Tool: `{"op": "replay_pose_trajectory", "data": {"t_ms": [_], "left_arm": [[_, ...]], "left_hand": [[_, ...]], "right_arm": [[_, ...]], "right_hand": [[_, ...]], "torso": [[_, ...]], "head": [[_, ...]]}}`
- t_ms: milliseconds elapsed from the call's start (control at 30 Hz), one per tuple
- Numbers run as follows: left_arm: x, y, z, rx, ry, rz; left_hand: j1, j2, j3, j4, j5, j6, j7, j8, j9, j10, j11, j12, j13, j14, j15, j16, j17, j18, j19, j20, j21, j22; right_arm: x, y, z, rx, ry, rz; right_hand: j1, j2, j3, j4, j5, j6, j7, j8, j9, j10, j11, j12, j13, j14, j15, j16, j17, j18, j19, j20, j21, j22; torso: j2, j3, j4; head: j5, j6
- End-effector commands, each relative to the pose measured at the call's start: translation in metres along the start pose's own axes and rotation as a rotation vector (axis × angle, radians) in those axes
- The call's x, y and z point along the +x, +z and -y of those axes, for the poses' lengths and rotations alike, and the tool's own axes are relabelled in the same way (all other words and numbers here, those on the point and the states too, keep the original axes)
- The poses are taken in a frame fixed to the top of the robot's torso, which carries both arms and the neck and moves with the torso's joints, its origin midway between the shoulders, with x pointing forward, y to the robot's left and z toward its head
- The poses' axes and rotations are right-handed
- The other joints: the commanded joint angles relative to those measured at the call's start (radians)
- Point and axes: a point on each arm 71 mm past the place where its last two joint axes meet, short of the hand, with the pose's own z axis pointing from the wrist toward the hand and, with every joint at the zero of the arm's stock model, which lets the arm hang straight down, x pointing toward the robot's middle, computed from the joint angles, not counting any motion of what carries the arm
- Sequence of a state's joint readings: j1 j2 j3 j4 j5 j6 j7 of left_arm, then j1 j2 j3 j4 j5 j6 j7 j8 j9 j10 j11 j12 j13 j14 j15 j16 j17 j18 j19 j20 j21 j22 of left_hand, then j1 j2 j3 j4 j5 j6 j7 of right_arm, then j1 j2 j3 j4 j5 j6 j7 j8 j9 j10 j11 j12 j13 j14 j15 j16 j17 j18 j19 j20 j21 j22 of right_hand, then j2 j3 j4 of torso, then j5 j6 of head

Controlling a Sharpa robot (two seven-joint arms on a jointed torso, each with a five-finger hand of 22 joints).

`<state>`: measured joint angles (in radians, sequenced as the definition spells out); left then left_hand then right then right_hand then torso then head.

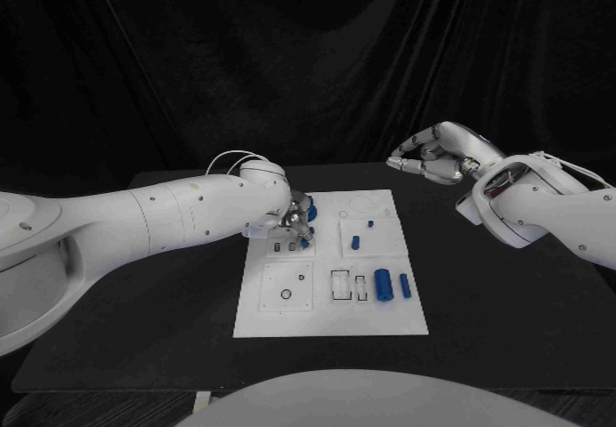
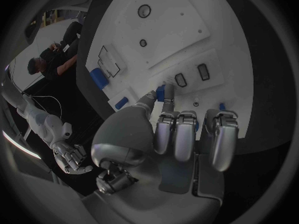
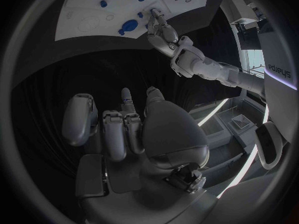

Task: Assemble the parts on the task board

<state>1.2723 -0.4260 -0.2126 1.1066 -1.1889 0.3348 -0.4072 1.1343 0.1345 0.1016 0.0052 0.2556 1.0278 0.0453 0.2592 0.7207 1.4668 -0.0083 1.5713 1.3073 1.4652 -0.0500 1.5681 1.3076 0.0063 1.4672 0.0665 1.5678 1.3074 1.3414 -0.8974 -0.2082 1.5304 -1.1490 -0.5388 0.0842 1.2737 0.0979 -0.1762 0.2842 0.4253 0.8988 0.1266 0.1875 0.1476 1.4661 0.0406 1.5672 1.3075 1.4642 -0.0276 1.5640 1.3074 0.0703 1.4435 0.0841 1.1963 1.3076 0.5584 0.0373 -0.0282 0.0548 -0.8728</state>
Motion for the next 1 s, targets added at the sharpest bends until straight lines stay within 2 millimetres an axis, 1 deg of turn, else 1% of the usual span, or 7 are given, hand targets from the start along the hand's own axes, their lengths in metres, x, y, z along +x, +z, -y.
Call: {"op": "replay_pose_trajectory", "data": {"t_ms": [33, 167, 333, 567, 700, 833, 1000], "left_arm": [[0.002, 0.000, 0.002, 0.019, 0.001, -0.007], [0.002, 0.000, 0.001, 0.018, 0.000, -0.005], [0.001, -0.001, 0.000, 0.017, -0.007, 0.009], [0.002, -0.005, -0.005, 0.011, -0.026, 0.045], [0.002, -0.009, -0.011, 0.011, -0.041, 0.070], [0.002, -0.014, -0.020, -0.003, -0.057, 0.093], [0.003, -0.020, -0.034, -0.046, -0.085, 0.129]], "left_hand": [[0.012, -0.011, 0.035, -0.022, 0.004, 0.009, -0.001, -0.006, 0.007, 0.104, -0.008, -0.001, 0.263, 0.106, -0.007, 0.003, 0.263, -0.004, 0.096, -0.009, -0.003, 0.259], [0.008, -0.028, 0.093, -0.059, 0.020, 0.017, -0.003, -0.012, 0.021, 0.104, -0.009, -0.001, 0.263, 0.106, -0.008, 0.003, 0.263, -0.004, 0.097, -0.010, -0.002, 0.260], [-0.012, -0.043, 0.138, -0.079, 0.044, 0.024, -0.004, -0.011, 0.037, 0.104, -0.011, -0.001, 0.263, 0.106, -0.010, 0.003, 0.263, -0.005, 0.099, -0.012, -0.001, 0.261], [-0.045, -0.057, 0.171, -0.083, 0.053, 0.027, -0.005, -0.012, 0.050, 0.104, -0.013, -0.001, 0.263, 0.106, -0.011, 0.003, 0.263, -0.005, 0.099, -0.013, -0.001, 0.261], [-0.066, -0.070, 0.204, -0.091, 0.077, 0.033, -0.007, -0.011, 0.062, 0.104, -0.015, -0.001, 0.263, 0.106, -0.013, 0.003, 0.263, -0.005, 0.101, -0.015, 0.001, 0.262], [-0.081, -0.079, 0.225, -0.093, 0.082, 0.039, -0.009, -0.008, 0.071, 0.104, -0.016, -0.001, 0.263, 0.106, -0.015, 0.003, 0.263, -0.006, 0.103, -0.016, 0.002, 0.263], [-0.121, -0.102, 0.269, -0.093, 0.103, 0.053, -0.015, 0.000, 0.091, 0.104, -0.023, -0.001, 0.263, 0.106, -0.021, 0.003, 0.263, -0.006, 0.104, -0.021, 0.003, 0.263]], "right_arm": [[0.001, -0.001, 0.003, 0.025, -0.003, -0.013], [0.002, -0.001, 0.003, 0.028, -0.003, -0.017], [0.002, -0.001, 0.004, 0.033, -0.003, -0.021], [0.003, -0.001, 0.005, 0.041, -0.003, -0.028], [0.004, -0.002, 0.006, 0.047, -0.002, -0.034], [0.005, -0.002, 0.007, 0.051, -0.002, -0.040], [0.007, -0.003, 0.009, 0.057, -0.001, -0.054]], "right_hand": [[-0.002, 0.010, -0.001, 0.005, 0.003, 0.000, 0.004, -0.007, -0.001, 0.105, 0.010, 0.004, 0.263, 0.103, 0.006, -0.005, 0.250, 0.010, -0.009, 0.000, -0.004, 0.156], [-0.002, 0.010, -0.001, 0.005, 0.004, -0.001, 0.004, -0.007, -0.001, 0.105, 0.010, 0.004, 0.263, 0.103, 0.006, -0.006, 0.249, 0.011, -0.010, 0.000, -0.007, 0.155], [-0.003, 0.013, -0.001, 0.006, 0.004, -0.002, 0.004, -0.008, -0.002, 0.105, 0.010, 0.004, 0.263, 0.102, 0.007, -0.008, 0.246, 0.012, -0.012, 0.001, -0.011, 0.153], [-0.004, 0.014, -0.001, 0.006, 0.004, -0.002, 0.005, -0.008, -0.002, 0.105, 0.010, 0.004, 0.263, 0.101, 0.007, -0.011, 0.243, 0.013, -0.014, 0.001, -0.017, 0.152], [-0.004, 0.015, -0.001, 0.006, 0.004, -0.002, 0.005, -0.009, -0.002, 0.105, 0.010, 0.004, 0.263, 0.100, 0.007, -0.014, 0.240, 0.014, -0.016, 0.001, -0.022, 0.150], [-0.002, 0.016, -0.001, 0.004, 0.006, -0.002, 0.005, -0.009, -0.003, 0.105, 0.010, 0.004, 0.263, 0.100, 0.007, -0.015, 0.239, 0.014, -0.017, 0.001, -0.024, 0.150], [0.020, 0.004, -0.006, 0.000, 0.059, -0.002, 0.002, -0.013, -0.006, 0.105, 0.008, 0.004, 0.263, 0.099, 0.005, -0.018, 0.235, 0.015, -0.019, 0.000, -0.031, 0.148]], "torso": [[0.000, -0.0002, 0.0003], [0.000, 0.0001, 0.0004], [-0.001, 0.0003, 0.0010], [-0.001, 0.0001, 0.0006], [-0.001, 0.0000, 0.0001], [-0.001, 0.0003, 0.0007], [-0.003, 0.0009, -0.0008]], "head": [[0.000, 0.000], [0.001, 0.000], [0.001, 0.000], [-0.002, 0.000], [0.000, 0.000], [0.000, 0.000], [0.003, 0.000]]}}
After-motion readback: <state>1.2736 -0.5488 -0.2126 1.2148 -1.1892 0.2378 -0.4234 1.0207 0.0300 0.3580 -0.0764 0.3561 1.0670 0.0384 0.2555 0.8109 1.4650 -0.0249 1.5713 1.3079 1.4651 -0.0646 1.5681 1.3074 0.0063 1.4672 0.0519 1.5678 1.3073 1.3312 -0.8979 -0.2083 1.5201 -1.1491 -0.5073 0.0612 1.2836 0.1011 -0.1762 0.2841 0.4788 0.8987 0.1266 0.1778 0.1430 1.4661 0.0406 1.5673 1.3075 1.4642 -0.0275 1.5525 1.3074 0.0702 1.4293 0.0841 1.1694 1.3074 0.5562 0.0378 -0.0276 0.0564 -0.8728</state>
